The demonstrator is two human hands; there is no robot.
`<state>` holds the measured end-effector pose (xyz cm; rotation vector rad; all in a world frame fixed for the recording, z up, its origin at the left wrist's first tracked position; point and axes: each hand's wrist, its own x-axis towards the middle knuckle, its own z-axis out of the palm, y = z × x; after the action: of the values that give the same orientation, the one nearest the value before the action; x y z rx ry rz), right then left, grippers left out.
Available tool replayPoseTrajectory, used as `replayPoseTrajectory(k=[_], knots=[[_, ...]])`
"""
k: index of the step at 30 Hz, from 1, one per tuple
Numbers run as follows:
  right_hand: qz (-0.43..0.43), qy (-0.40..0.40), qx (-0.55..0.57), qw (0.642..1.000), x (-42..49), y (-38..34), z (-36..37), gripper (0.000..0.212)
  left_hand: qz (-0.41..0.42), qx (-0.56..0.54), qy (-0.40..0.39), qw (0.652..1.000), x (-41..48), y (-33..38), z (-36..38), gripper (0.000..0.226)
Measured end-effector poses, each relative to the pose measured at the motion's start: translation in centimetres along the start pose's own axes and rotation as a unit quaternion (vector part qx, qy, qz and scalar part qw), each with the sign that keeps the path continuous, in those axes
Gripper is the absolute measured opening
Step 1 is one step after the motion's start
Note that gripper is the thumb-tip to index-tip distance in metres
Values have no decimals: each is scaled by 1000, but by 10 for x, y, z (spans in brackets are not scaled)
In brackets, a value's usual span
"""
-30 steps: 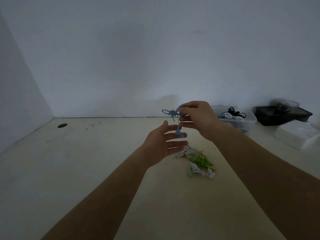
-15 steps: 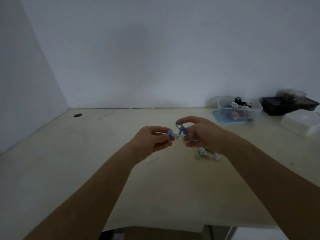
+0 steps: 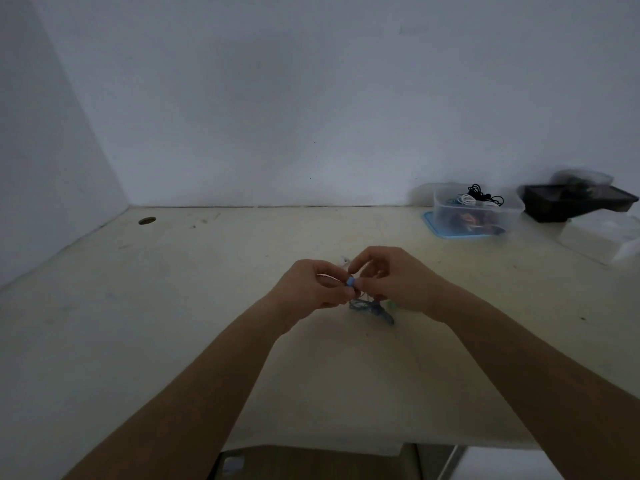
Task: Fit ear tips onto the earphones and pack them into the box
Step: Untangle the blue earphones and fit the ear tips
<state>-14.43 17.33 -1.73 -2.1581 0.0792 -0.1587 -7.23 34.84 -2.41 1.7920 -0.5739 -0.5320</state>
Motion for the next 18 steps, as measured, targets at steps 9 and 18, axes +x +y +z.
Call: replayPoseTrajectory(k=[9,18], knots=[[53,-4,213,976,14,2,-3,14,56,147,111,981,5,-4,-36,6],[63,-81,270,957,35,-3,7,19,39,396,29,917,2,-7,-57,8]])
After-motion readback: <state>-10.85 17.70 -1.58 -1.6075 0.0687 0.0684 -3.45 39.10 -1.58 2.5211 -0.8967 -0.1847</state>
